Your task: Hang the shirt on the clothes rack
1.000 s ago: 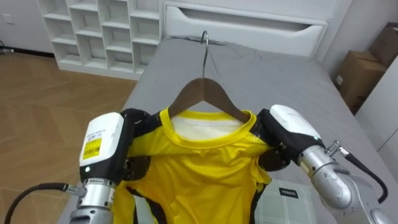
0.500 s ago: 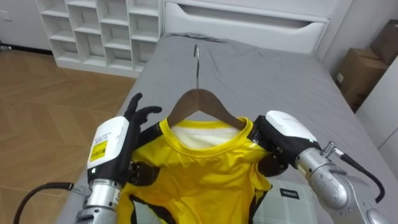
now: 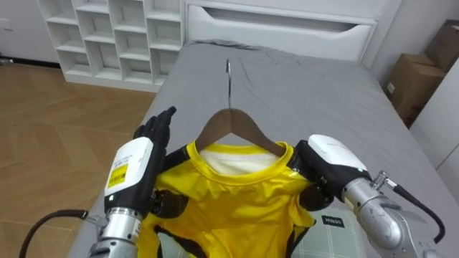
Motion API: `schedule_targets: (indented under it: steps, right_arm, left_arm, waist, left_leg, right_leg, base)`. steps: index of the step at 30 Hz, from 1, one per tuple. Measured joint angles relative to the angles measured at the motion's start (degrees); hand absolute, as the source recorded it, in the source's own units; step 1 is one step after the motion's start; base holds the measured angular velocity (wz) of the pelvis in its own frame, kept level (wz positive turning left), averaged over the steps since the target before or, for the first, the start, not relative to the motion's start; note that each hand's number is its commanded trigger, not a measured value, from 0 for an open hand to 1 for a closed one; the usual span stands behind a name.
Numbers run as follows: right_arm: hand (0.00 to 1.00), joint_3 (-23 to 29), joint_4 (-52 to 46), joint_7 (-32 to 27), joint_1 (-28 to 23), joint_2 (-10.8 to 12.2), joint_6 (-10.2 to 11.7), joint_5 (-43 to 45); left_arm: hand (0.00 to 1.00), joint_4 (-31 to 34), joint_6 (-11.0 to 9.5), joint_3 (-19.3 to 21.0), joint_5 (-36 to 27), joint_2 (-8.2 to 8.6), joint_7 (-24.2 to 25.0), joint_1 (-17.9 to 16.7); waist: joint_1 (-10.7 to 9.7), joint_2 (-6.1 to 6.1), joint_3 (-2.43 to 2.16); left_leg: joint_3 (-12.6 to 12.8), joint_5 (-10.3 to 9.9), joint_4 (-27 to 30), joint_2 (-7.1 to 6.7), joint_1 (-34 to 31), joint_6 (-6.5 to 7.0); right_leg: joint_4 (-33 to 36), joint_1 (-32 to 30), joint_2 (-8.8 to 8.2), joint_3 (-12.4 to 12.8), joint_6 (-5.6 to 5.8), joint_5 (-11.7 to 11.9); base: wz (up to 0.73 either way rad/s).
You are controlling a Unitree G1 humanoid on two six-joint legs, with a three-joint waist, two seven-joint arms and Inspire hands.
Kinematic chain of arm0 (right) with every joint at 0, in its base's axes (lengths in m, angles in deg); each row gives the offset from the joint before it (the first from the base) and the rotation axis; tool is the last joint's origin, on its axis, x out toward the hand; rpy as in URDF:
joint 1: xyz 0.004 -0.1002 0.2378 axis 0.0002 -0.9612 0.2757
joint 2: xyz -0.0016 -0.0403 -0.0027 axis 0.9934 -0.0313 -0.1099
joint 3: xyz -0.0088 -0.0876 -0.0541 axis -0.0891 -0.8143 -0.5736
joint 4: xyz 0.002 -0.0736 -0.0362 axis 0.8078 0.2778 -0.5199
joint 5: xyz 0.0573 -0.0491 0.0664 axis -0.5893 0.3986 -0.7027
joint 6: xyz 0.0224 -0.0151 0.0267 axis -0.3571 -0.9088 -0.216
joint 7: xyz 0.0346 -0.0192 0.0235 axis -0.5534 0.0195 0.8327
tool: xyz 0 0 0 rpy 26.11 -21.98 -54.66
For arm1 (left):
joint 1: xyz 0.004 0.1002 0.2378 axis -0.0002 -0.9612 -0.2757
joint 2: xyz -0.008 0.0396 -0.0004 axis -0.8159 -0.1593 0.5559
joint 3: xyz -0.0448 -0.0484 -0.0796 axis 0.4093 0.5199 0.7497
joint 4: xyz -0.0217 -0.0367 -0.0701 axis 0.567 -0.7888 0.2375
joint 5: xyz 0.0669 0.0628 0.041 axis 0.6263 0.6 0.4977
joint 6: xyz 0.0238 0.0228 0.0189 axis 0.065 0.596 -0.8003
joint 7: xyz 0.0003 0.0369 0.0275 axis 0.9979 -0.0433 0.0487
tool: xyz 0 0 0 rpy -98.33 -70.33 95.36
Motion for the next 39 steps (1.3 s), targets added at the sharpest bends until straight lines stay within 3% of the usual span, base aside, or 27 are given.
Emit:
schedule_targets:
  steps: [6, 12, 19, 24, 30, 36, 39]
  right_arm:
    - [1.0, 2.58, -0.04, 0.0, -2.32, 0.47, -0.02, -0.07]
    - [1.0, 6.61, 0.06, -0.66, -6.51, 0.44, 0.45, -0.19]
    - [1.0, 11.03, 1.21, -3.67, -10.42, 0.45, 3.22, -1.69]
    - [1.0, 13.95, 4.67, -5.03, -10.68, 0.33, 3.23, -1.93]
    - [1.0, 16.58, 5.31, -7.94, -13.29, 0.26, 3.19, -2.2]
    - [1.0, 18.6, 5.42, -8.97, -15.75, 0.1, 2.38, -2.32]
    - [1.0, 19.44, 5.33, -9.77, -16.35, 0.1, 2.36, -2.53]
  left_arm:
    - [0.0, -0.09, -0.1, 0.77, -0.1, -0.13, -0.08, -0.17]
    - [0.0, -0.09, -0.48, 4.25, -1.2, -0.15, -1.17, -0.27]
    - [0.0, -1.08, -2.74, 6.69, -5.91, -0.07, -3.67, -3.74]
    - [0.0, -6.55, -2.81, 10.8, -11.74, -0.06, -5.04, -4.07]
    - [0.0, -11.16, -2.96, 12.59, -16.97, 0.08, -5.91, -7.78]
    - [0.0, -21.9, -3.04, 15.01, -20.28, 0.34, -6.25, -9.27]
    - [0.0, -30.99, -4.3, 15.01, -23.19, 0.44, -6.87, -10.1]
  waist:
    - [-0.06, -0.05, -0.14]
    - [-0.1, -0.05, -0.14]
    - [-0.96, 0.8, -0.08]
    - [-1.8, 1.72, -0.04]
    - [-2.83, 1.87, -0.08]
    - [-2.98, 1.47, -0.31]
    - [-2.98, 1.54, -0.55]
  left_leg:
    - [0.23, -0.02, -0.14, -0.03, 0.93, 0.0]
    - [0.33, -0.02, -0.11, -0.03, 1.0, 0.0]
    - [0.58, -0.08, -0.2, -0.03, 1.34, 0.03]
    - [1.52, -0.09, -0.4, 0.0, 1.48, 0.03]
    - [2.28, -0.13, -0.52, -0.01, 2.04, 0.06]
    - [3.15, -0.39, -0.99, -0.02, 2.44, 0.18]
    - [3.94, -0.65, -1.03, -0.06, 2.77, 0.32]
  right_leg:
    - [0.01, 0.63, 0.0, 0.18, 0.05, -0.06]
    - [-0.06, 0.63, 0.02, 0.41, 0.04, -0.07]
    - [-0.07, 0.86, 0.02, 0.49, 0.04, -0.07]
    - [-0.08, 0.63, 0.05, 1.17, 0.01, -0.09]
    - [-0.04, 0.65, 0.13, 1.99, -0.08, -0.16]
    - [-0.1, 0.54, 0.21, 3.01, -0.01, -0.23]
    - [0.0, 0.78, 0.24, 3.77, 0.09, -0.32]
  base:
    - [-0.02]
    - [0.0]
    - [-0.01]
    - [-0.08]
    - [-0.07]
    - [-0.07]
    - [-0.13]
